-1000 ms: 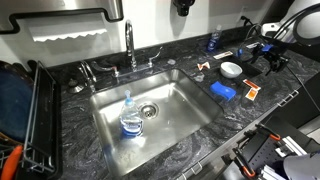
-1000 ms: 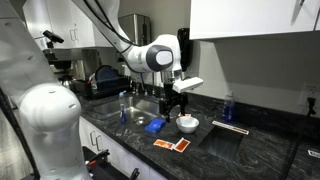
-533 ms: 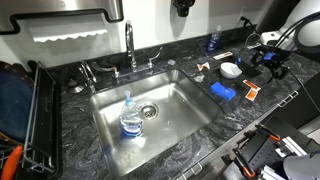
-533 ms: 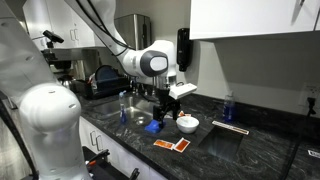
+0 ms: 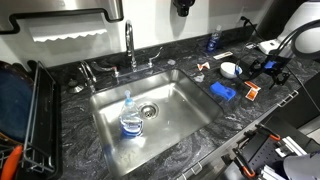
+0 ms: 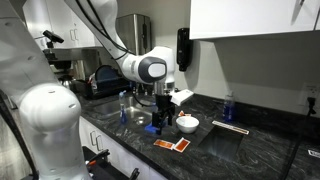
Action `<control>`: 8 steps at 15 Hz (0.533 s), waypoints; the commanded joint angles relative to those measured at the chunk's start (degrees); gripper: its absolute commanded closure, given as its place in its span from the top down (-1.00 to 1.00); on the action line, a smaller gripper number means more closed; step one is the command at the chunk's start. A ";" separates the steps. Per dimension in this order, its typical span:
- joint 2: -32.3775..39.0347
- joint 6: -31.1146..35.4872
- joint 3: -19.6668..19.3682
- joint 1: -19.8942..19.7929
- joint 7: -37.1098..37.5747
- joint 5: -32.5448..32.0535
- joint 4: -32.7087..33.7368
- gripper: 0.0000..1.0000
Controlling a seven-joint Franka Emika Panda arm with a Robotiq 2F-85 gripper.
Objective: Put the orange card in the bowl
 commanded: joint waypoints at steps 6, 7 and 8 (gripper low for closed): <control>6.93 7.20 -1.46 -0.91 -18.34 4.48 0.01 1.00; 8.02 8.59 -1.45 -1.07 -19.05 4.93 0.01 1.00; 9.24 9.91 -1.54 -1.11 -19.70 5.87 0.01 1.00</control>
